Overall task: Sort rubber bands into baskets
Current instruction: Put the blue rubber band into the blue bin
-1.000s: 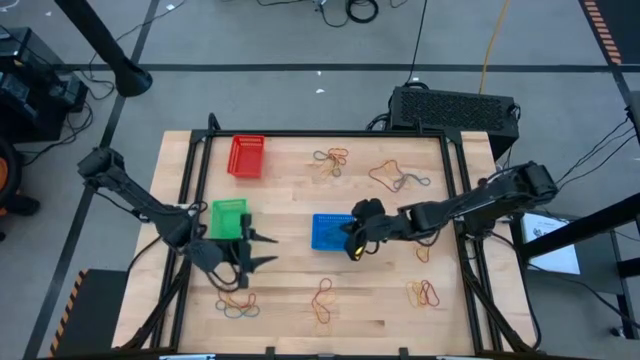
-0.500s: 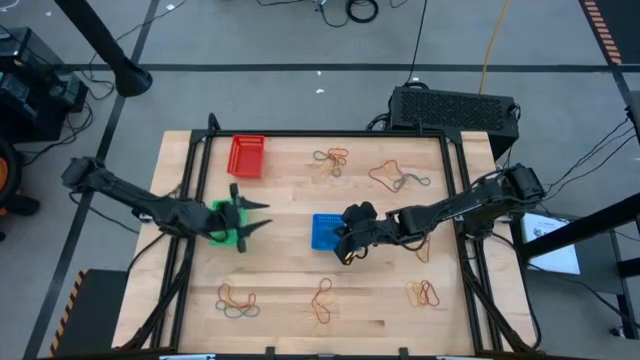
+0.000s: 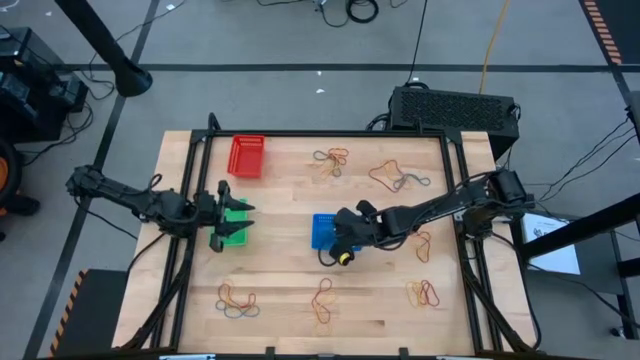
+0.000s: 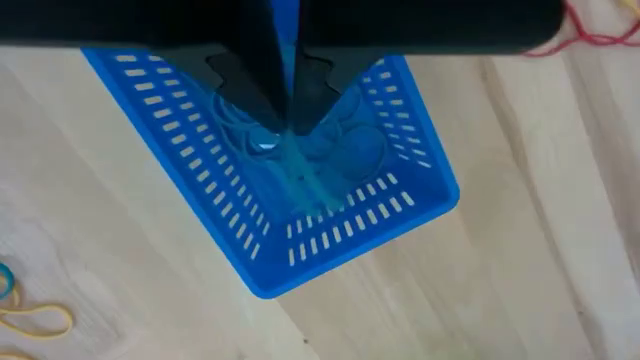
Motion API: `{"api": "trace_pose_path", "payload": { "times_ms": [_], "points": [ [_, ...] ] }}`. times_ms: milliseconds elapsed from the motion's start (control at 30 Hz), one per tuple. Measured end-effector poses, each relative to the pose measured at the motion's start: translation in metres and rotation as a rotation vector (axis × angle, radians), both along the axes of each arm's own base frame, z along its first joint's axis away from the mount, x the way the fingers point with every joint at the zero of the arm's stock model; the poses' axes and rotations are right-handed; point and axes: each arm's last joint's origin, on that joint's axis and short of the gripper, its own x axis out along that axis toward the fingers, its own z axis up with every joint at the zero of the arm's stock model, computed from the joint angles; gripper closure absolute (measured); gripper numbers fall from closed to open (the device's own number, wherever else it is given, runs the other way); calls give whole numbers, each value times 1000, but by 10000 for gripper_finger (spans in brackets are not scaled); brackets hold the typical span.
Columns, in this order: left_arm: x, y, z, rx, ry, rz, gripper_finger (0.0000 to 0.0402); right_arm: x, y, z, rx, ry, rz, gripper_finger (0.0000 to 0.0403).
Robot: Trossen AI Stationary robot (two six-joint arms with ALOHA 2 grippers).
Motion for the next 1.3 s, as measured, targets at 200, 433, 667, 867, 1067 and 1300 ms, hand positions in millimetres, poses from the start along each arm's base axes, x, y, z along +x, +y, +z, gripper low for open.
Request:
{"api": "trace_pose_path", "payload": {
  "times_ms": [200,433,667,867,1067,1300],
  "points": [
    [0,0,-2,7,21,0,210,4,1,4,-18,10,26,345],
    [0,0,-2,8,22,1,210,15,1,28,-92,-10,141,312],
    [0,0,-4,15,42,2,210,35,-37,65,-58,-129,73,314],
    [0,-1,-8,26,75,-17,210,49,-59,66,11,-236,115,316],
    [0,0,-11,46,105,-9,210,80,-22,54,35,-448,329,316],
    [0,1,-10,72,105,29,210,117,37,8,54,-430,486,316]
  ]
}}
